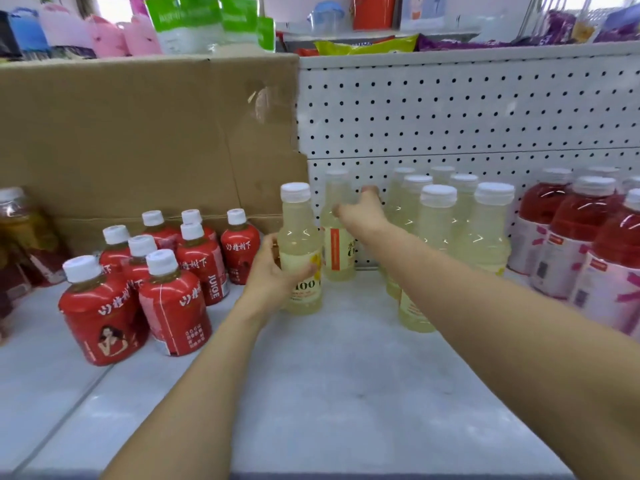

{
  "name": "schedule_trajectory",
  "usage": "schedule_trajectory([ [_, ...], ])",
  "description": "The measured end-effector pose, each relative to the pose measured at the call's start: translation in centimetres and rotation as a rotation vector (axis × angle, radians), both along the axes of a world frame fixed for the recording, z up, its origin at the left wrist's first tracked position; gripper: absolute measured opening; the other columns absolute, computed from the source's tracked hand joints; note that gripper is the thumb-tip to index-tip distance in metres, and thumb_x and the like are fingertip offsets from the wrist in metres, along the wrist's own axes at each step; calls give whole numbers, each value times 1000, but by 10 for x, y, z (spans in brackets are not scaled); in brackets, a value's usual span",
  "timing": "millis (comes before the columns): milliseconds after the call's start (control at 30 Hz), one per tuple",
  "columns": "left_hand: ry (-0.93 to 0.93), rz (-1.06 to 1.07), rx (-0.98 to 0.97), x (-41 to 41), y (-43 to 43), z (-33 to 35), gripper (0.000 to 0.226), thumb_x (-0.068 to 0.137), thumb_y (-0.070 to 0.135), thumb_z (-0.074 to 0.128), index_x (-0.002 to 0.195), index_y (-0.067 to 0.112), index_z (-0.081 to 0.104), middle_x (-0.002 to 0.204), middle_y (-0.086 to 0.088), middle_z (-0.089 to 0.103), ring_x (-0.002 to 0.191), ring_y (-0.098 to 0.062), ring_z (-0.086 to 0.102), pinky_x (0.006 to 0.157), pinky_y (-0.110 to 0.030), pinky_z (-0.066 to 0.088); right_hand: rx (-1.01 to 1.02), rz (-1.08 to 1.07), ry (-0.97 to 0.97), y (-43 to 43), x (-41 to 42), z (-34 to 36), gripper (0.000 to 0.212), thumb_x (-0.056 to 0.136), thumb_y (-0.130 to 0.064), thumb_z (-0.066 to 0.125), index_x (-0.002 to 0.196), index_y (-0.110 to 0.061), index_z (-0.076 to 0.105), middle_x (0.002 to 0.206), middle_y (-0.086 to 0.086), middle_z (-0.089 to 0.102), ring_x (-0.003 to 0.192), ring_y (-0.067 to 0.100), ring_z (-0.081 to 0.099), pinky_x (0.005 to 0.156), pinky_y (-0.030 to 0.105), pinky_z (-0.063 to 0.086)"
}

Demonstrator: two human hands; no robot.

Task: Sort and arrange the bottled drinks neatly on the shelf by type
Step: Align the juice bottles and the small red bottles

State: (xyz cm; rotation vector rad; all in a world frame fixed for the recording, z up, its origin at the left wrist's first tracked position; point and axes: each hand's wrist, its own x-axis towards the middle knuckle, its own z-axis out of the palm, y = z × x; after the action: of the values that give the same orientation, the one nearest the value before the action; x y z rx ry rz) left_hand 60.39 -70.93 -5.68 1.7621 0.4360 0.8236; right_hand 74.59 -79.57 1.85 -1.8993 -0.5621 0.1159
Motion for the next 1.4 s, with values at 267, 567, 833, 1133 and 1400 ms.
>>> schedule_trajectory([
  [267, 35, -71, 36, 5, 13, -12, 70, 72, 4, 86, 129, 23, 51, 111, 6, 69, 98, -5, 68, 81, -22, 57, -7, -61, -53, 24, 18, -47, 66, 77, -26, 82, 126, -12, 39, 134, 4, 52, 122, 25, 53, 100, 35, 45],
  [567, 275, -209, 32, -18, 15, 12, 59, 74, -2, 82, 120, 24, 57, 111, -1, 73, 101, -14, 70, 92, -40, 57, 6, 70, -56, -31, -37, -43, 69, 69, -27, 86, 115, -17, 35, 113, 2, 55, 103, 19, 58, 88, 38, 49],
  [833, 343, -245, 58, -58, -32, 19, 69, 74, -1, 82, 129, 28, 51, 108, 5, 74, 96, -7, 71, 83, -31, 57, -21, 218, -144, -137, -90, -41, 76, 62, -34, 90, 118, -21, 39, 107, -8, 56, 98, 7, 58, 78, 28, 50],
  [1133, 227, -424, 110, -23, -139, 3, 66, 73, 1, 82, 127, 27, 53, 108, 5, 72, 96, -8, 70, 75, -19, 56, 23, -90, -363, -238, -69, -52, 92, 49, -61, 81, 118, -24, 32, 118, -4, 54, 110, 18, 57, 94, 47, 48],
  [1400, 175, -304, 87, 6, -179, -26, 71, 63, 13, 87, 120, 31, 48, 110, 2, 70, 98, -12, 70, 88, -43, 59, -13, 188, -166, -265, -39, -86, 98, 54, -31, 94, 133, -20, 37, 117, -10, 62, 104, -8, 62, 94, 31, 54],
])
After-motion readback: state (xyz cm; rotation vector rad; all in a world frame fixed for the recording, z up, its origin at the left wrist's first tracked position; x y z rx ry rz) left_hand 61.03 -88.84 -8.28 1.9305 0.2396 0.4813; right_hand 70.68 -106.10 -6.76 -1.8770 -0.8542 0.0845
